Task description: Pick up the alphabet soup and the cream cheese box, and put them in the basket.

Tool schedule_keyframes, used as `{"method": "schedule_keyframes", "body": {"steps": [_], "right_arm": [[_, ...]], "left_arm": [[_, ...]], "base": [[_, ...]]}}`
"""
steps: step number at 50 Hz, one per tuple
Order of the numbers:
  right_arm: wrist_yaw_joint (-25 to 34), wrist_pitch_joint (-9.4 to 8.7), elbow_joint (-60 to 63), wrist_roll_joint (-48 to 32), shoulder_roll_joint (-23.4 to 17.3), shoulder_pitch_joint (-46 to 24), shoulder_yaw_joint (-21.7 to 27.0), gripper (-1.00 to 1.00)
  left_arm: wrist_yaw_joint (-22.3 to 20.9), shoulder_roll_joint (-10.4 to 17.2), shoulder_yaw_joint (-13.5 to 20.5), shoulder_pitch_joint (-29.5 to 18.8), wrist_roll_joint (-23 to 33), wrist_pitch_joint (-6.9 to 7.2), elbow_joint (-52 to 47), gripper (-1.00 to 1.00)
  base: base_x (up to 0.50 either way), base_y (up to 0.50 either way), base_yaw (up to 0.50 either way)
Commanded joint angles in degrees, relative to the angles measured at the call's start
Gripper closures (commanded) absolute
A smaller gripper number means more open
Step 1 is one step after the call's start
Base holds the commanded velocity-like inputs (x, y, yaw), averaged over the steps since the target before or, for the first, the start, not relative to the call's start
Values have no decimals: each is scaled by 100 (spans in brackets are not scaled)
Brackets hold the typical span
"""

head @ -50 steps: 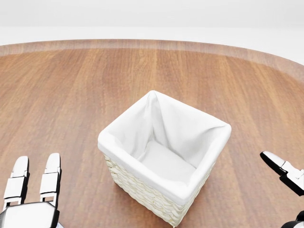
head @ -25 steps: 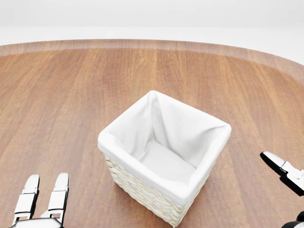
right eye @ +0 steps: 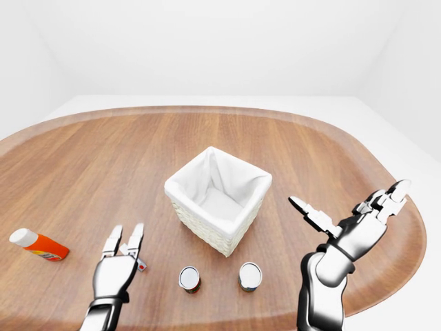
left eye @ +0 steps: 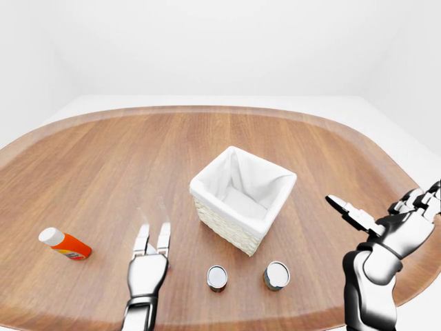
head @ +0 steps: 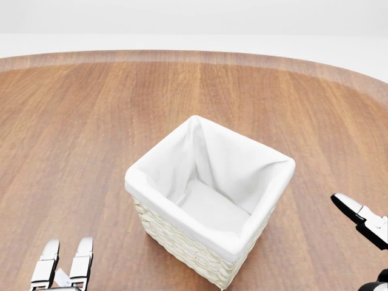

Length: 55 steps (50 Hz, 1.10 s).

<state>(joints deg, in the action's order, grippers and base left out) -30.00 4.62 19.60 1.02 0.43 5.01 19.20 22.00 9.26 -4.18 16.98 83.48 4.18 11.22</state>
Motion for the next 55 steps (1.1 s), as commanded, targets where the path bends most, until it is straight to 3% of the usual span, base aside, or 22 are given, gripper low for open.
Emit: {"method": "schedule_keyframes", "body": {"steps": [1, 11, 21, 26, 34, 45, 50, 55], "right_arm": [[0, 7, -22, -1, -11, -11, -4, -100], [0, -38, 43, -18, 1, 6, -11, -100], [0, 27, -47, -20, -7, -14, -11, -100], [0, -23, 22, -18, -2, 4, -11, -100], [0, -44, 24, -24, -5, -15, -10, -100], [0, -43, 28, -29, -5, -10, -10, -100], [0, 38, -67, -25, -14, -23, -6, -100], [0, -38, 21, -27, -9, -12, -12, -100]], "left_arm": [[262, 84, -53, -270, -195, 82, 668, -100], [410, 121, -114, -446, -272, 82, 1131, -100], [794, 113, -233, -973, -409, 82, 2207, -100], [800, 117, -317, -1240, -466, 82, 2766, -100], [800, 171, -311, -1281, -624, 82, 2764, -100], [800, 155, -424, -1759, -744, 82, 3898, -100], [800, 133, -508, -1924, -771, 82, 4349, -100], [800, 108, -580, -2199, -839, 72, 5024, -100]], "base": [[0, 0, 0], [0, 0, 0], [0, 0, 0], [0, 0, 0], [0, 0, 0], [0, 0, 0], [0, 0, 0], [0, 0, 0]]}}
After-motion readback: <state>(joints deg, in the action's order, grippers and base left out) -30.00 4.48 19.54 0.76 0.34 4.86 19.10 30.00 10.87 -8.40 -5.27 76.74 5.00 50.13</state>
